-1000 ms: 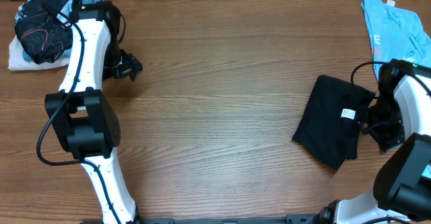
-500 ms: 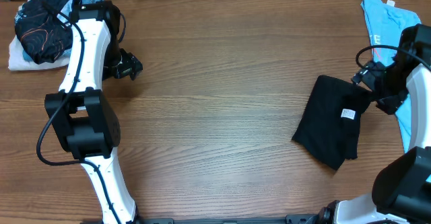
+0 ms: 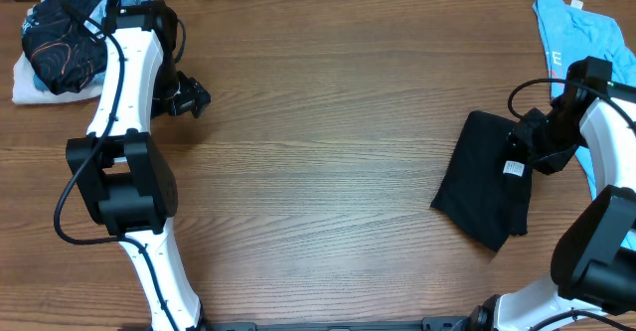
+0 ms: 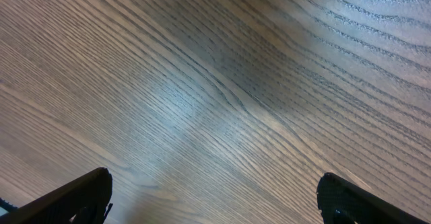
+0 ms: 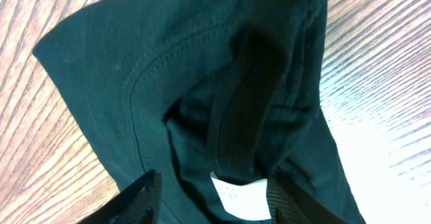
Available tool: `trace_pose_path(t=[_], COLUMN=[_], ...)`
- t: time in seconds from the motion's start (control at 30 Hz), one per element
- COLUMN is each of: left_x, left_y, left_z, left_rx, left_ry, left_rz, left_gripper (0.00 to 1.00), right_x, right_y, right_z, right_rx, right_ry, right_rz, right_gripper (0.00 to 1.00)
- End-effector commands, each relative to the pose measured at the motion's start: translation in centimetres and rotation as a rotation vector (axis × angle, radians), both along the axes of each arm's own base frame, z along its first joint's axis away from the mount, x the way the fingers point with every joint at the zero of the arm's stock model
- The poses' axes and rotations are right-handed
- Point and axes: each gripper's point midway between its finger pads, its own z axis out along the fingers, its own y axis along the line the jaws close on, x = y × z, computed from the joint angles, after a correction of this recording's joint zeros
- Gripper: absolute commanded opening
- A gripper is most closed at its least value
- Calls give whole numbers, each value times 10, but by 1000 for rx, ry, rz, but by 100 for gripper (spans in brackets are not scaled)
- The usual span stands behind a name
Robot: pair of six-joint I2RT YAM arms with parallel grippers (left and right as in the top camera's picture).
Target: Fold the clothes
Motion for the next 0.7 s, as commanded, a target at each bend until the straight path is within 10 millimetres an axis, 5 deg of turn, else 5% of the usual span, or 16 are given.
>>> trace_pose_path(t=[0.0, 0.23, 0.33, 0.67], left_x=[-1, -1, -1, -1], left_y=[1, 1, 1, 1], left_z=[0, 0, 0, 0], left_rx=[-2, -2, -2, -2], left_ry=[3, 3, 2, 3], left_rz=[0, -1, -1, -1], left_gripper=[100, 100, 100, 100], right_x=[-5, 1, 1, -7], right_y=[-6, -8, -8, -7], right_z=[-6, -12, -12, -27], right_rx=[-35, -44, -44, -50], right_ry=[20, -3, -3, 14], right_rz=[-2, -2, -2, -3], right_gripper=[60, 67, 53, 44])
